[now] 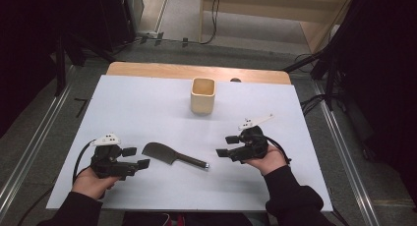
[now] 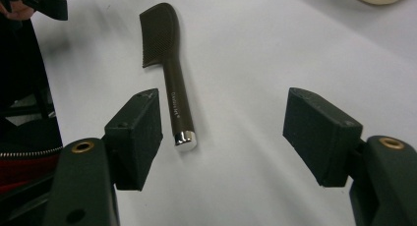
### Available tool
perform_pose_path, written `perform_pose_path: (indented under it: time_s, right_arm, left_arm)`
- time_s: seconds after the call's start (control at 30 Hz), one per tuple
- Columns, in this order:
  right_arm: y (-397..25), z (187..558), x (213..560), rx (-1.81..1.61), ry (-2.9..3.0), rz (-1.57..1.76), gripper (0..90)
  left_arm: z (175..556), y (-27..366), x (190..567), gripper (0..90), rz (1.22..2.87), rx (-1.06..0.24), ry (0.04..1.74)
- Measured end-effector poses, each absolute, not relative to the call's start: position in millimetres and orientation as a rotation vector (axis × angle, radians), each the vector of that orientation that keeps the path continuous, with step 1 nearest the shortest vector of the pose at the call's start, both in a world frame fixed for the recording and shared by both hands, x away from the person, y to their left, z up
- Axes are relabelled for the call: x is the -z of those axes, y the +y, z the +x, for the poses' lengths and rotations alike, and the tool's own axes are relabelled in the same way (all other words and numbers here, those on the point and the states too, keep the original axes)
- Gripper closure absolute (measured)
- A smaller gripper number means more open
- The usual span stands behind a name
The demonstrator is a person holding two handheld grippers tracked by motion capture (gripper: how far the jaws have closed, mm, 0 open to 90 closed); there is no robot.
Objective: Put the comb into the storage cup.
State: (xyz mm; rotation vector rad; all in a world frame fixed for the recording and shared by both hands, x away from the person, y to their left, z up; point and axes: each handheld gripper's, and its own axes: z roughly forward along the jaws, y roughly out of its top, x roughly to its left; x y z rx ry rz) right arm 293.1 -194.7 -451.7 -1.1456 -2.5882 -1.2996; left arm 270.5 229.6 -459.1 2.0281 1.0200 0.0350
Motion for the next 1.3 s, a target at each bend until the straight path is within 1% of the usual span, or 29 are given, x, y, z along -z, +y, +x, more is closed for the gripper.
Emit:
perform_pose_path:
  time_s: [0.33,1.03,1.3]
  right_arm:
    - [-217.1,278.8,459.0,1.293,-2.603,-1.23,25.7]
    - [-258.7,246.2,474.1,1.266,-2.583,-1.335,25.6]
    - [-267.9,242.4,476.6,1.249,-2.602,-1.352,24.9]
  left_arm:
    - [270.5,229.3,459.4,22.9,2.025,-0.032,1.018]
    - [269.6,226.0,460.0,22.9,2.024,-0.025,1.01]
    - [270.0,222.6,460.9,22.9,2.035,-0.021,1.001]
